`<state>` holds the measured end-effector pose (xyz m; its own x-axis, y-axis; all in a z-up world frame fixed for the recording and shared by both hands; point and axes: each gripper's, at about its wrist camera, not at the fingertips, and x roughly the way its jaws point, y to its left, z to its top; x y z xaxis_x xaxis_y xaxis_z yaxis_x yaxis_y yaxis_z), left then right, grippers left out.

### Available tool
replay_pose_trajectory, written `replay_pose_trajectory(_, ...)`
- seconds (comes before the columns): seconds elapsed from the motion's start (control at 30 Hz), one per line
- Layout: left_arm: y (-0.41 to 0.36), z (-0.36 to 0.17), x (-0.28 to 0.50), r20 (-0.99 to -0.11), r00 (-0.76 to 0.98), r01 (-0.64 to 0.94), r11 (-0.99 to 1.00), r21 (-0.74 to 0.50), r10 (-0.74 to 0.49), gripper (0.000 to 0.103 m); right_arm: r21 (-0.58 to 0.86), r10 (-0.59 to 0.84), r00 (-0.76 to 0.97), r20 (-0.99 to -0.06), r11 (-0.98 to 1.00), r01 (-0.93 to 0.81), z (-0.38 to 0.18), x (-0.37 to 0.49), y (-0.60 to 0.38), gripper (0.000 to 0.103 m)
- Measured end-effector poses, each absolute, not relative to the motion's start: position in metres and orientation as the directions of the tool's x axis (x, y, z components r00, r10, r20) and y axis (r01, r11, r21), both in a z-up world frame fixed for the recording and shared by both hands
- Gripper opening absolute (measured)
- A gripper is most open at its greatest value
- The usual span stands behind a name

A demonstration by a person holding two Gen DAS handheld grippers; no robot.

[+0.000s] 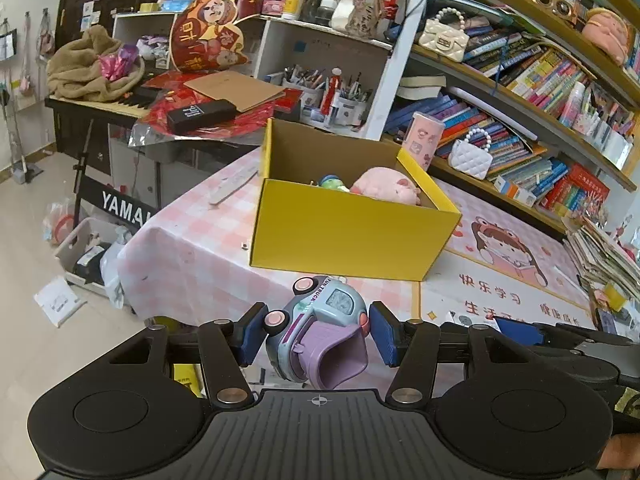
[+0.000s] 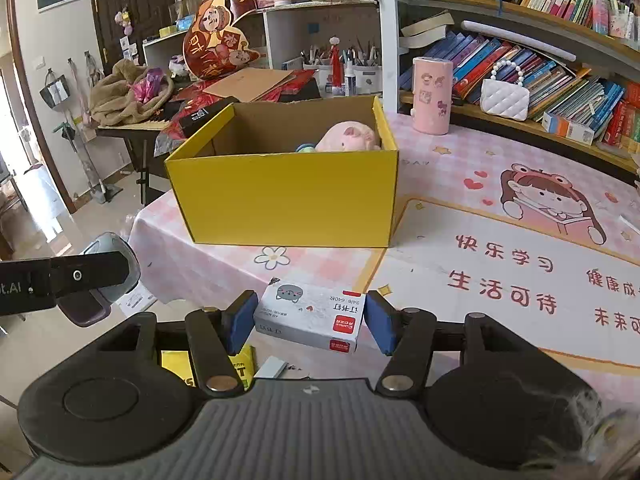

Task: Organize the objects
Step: 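Carry the toy car and white box over the yellow box with both tools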

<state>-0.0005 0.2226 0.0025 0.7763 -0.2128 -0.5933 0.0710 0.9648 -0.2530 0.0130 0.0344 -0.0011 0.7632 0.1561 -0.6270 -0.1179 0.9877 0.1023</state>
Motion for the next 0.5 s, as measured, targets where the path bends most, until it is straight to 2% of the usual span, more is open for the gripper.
replay_pose_trajectory(0.3,0.221,0.009,0.027,-0.573,0.795,0.08,0.971,-0.223,-0.197,0.054,0.082,0.168,0.768,-0.617,0.985,-0.149,0.0,0.041,0.037,0.056)
replay_pose_trajectory(0.5,0.217,0.031,0.064,-0.519,0.837,0.084,0.978,-0.189,-0.172,0.054,0.075,0.205,0.804,-0.558,0.978,-0.197,0.016,0.079,0.038,0.057)
